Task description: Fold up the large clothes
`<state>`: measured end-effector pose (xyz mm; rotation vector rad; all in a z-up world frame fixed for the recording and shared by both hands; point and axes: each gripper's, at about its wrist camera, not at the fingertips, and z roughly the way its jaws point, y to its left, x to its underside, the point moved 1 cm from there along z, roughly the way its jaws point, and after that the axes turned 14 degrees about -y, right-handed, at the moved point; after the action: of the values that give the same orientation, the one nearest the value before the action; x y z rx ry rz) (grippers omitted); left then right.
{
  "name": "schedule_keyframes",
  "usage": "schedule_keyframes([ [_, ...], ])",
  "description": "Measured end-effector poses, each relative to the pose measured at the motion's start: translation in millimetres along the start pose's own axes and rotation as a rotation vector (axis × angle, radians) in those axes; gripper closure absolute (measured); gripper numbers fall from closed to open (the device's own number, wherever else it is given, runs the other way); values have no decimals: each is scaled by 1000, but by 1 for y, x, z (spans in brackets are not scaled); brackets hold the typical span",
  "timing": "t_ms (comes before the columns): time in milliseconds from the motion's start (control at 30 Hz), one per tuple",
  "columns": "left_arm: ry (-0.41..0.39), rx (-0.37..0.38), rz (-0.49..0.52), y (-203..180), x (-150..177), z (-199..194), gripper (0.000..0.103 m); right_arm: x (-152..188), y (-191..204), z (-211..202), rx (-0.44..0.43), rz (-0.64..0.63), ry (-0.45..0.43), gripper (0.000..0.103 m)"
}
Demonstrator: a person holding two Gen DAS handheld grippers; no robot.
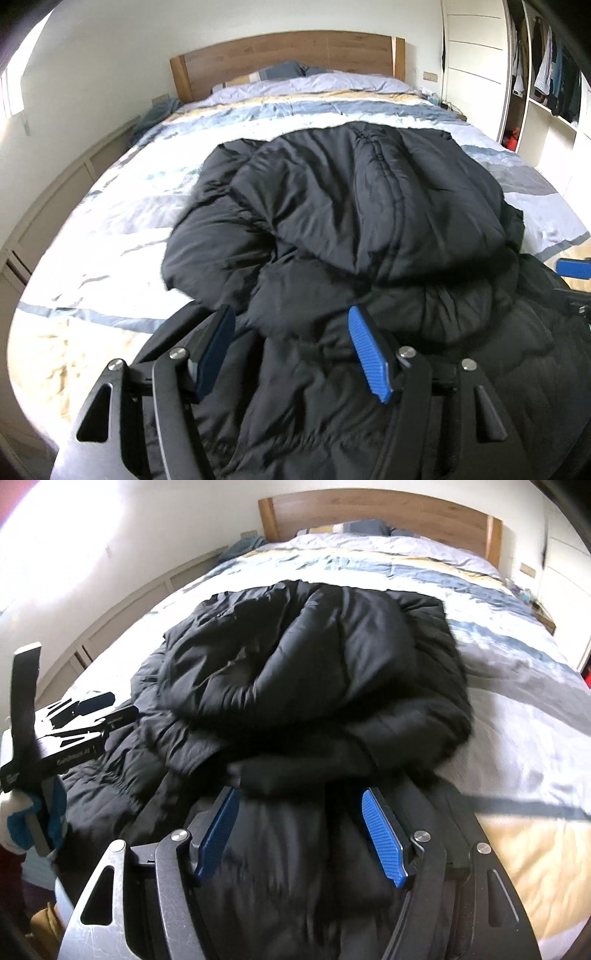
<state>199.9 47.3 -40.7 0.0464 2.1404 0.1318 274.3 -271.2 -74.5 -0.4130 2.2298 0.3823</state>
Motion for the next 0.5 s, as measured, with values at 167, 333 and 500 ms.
schedule_keyframes([
  [167,-39,-6,11,2,3,-37,41,23,-22,-53,63,75,-55,27],
  [333,-71,-19,15,2,8,-65,41,48,-56,-92,146,151,-71,22],
  [500,-82,-11,9,3,13,-79,41,72,-81,-113,204,210,-65,20],
])
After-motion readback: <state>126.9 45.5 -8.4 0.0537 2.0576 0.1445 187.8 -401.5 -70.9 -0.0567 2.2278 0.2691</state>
